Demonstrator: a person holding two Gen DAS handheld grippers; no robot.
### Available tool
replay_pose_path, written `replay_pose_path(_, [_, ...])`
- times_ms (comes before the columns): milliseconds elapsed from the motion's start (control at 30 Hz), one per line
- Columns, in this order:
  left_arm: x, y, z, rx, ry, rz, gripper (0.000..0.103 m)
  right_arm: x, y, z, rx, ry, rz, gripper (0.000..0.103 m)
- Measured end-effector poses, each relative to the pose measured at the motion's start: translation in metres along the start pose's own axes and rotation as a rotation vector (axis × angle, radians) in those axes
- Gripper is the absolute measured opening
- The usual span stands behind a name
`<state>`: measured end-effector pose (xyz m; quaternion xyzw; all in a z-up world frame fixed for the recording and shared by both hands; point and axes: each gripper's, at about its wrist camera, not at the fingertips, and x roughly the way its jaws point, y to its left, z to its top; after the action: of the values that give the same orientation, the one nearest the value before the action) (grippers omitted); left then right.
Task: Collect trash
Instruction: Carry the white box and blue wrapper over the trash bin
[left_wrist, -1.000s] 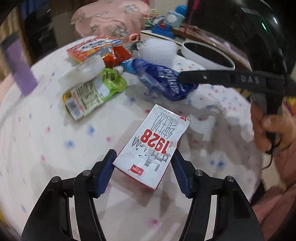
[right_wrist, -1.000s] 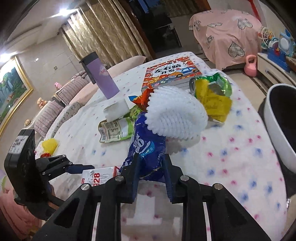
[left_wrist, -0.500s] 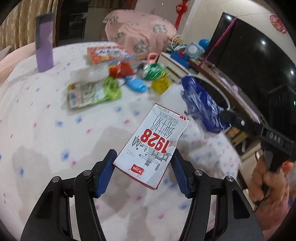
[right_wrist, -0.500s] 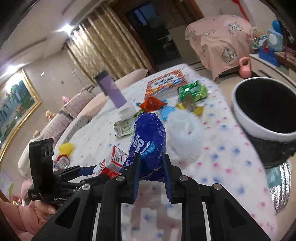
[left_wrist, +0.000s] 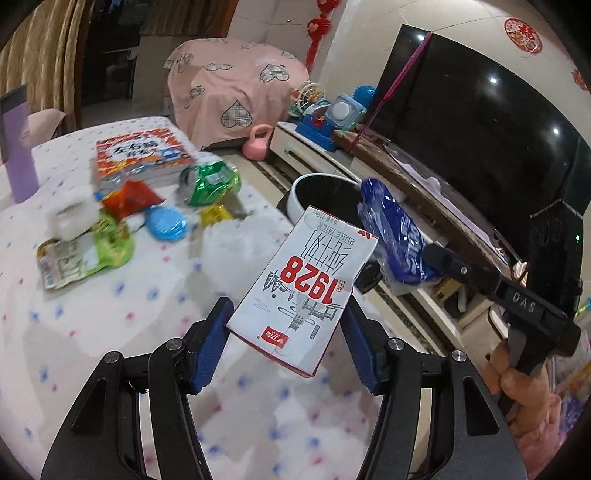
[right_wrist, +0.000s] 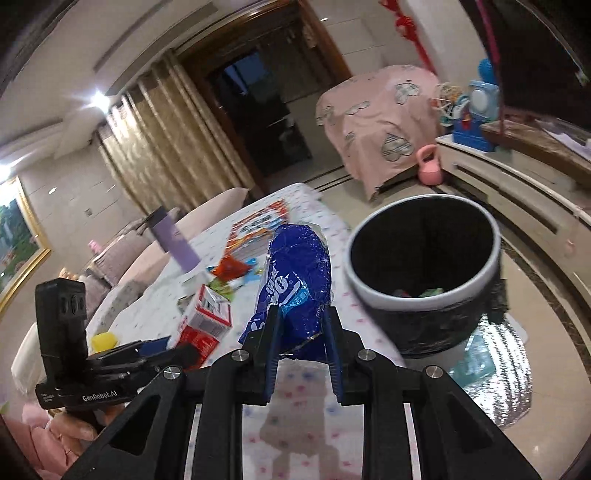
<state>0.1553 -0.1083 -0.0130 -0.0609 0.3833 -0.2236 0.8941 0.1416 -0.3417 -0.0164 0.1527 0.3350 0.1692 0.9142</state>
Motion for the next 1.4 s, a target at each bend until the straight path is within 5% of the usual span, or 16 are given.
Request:
replay_pose_path(633, [0.062, -0.054, 0.044, 0.051, 0.050, 0.024, 0.059, -0.005, -0.060, 0.019, 0.045, -0.027, -0.121, 0.023])
replay_pose_path(1400, [0.136, -0.073, 0.088, 0.097, 0.103, 0.056, 0.059, 0.027, -0.105, 0.062, 0.049, -0.006, -0.194, 0.023])
